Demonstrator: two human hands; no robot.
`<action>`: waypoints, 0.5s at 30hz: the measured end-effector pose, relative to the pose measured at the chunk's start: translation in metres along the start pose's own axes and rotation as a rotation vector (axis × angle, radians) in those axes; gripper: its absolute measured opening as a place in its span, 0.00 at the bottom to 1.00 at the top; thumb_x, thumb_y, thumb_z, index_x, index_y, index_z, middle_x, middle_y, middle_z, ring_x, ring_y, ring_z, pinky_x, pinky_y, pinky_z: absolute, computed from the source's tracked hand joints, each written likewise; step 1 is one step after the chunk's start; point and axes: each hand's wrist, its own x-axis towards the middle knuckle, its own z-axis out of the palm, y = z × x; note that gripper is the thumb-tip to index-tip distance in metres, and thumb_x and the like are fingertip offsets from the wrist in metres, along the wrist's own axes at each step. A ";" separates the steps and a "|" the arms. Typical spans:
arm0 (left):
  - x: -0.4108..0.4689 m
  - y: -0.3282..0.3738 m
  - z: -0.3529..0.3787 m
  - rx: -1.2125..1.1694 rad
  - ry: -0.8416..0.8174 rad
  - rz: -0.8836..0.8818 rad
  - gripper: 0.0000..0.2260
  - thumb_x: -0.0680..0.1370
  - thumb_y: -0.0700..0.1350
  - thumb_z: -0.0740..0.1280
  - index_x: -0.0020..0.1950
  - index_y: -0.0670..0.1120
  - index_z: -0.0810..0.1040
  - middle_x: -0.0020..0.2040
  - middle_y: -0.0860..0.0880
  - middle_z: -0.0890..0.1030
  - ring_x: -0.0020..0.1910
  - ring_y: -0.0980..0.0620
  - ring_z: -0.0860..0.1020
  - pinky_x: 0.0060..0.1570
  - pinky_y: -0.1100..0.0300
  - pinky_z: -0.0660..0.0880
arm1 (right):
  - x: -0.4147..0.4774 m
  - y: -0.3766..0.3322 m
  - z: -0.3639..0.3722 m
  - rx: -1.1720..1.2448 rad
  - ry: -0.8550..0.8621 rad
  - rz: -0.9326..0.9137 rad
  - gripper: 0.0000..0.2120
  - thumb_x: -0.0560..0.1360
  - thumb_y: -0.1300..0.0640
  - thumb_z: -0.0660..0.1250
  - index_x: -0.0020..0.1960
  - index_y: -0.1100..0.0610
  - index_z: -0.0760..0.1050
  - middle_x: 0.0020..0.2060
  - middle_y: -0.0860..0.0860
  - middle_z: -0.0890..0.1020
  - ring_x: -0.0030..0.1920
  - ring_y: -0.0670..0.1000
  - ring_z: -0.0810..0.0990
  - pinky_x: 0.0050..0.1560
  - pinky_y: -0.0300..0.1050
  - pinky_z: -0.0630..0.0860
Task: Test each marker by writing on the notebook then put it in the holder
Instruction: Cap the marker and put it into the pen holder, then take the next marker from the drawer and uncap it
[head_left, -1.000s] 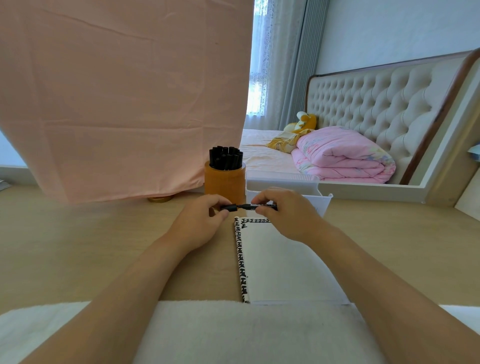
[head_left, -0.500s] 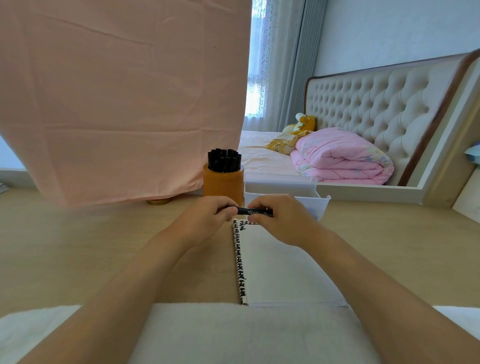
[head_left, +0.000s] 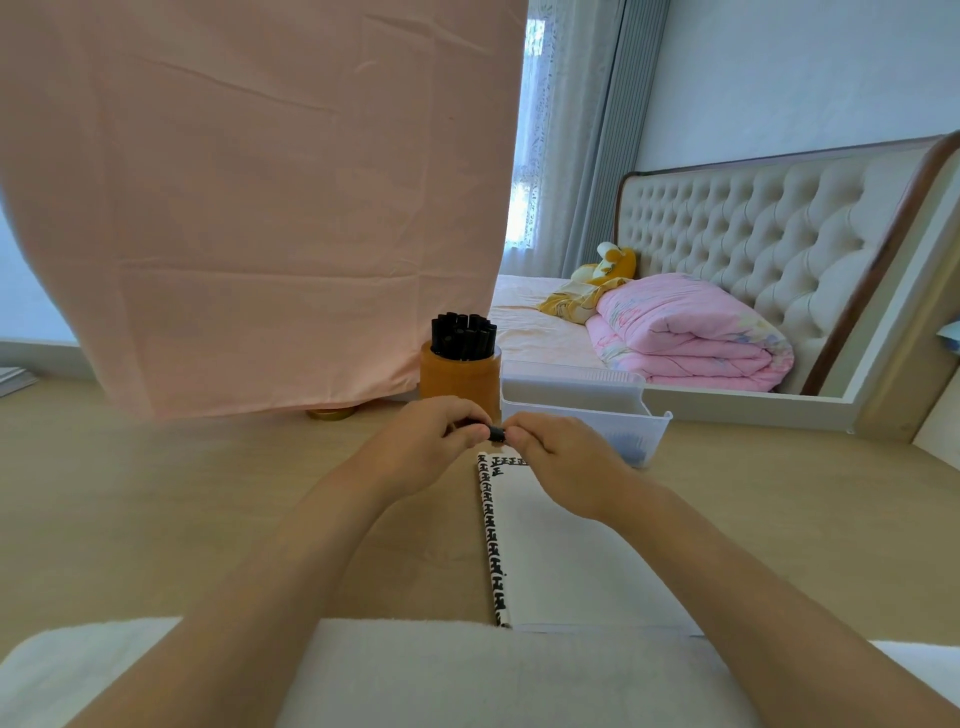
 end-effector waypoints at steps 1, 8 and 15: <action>0.000 -0.004 0.002 0.015 0.024 0.006 0.07 0.81 0.50 0.65 0.56 0.58 0.80 0.48 0.59 0.79 0.47 0.59 0.75 0.47 0.59 0.74 | 0.001 -0.001 0.000 0.013 -0.011 0.023 0.10 0.84 0.52 0.55 0.49 0.48 0.74 0.41 0.45 0.77 0.43 0.46 0.74 0.44 0.41 0.68; -0.007 -0.042 0.015 0.120 0.084 -0.104 0.11 0.79 0.50 0.66 0.62 0.56 0.76 0.56 0.57 0.77 0.58 0.56 0.72 0.60 0.56 0.71 | 0.013 0.000 0.000 0.141 0.125 0.164 0.06 0.81 0.55 0.64 0.49 0.48 0.78 0.35 0.43 0.77 0.36 0.46 0.74 0.39 0.40 0.69; -0.010 -0.050 0.023 0.274 -0.024 -0.144 0.12 0.79 0.54 0.64 0.62 0.56 0.77 0.62 0.53 0.75 0.63 0.51 0.67 0.64 0.53 0.66 | 0.067 -0.015 -0.033 0.406 0.518 0.237 0.03 0.78 0.57 0.68 0.51 0.51 0.78 0.46 0.49 0.83 0.48 0.52 0.84 0.54 0.56 0.81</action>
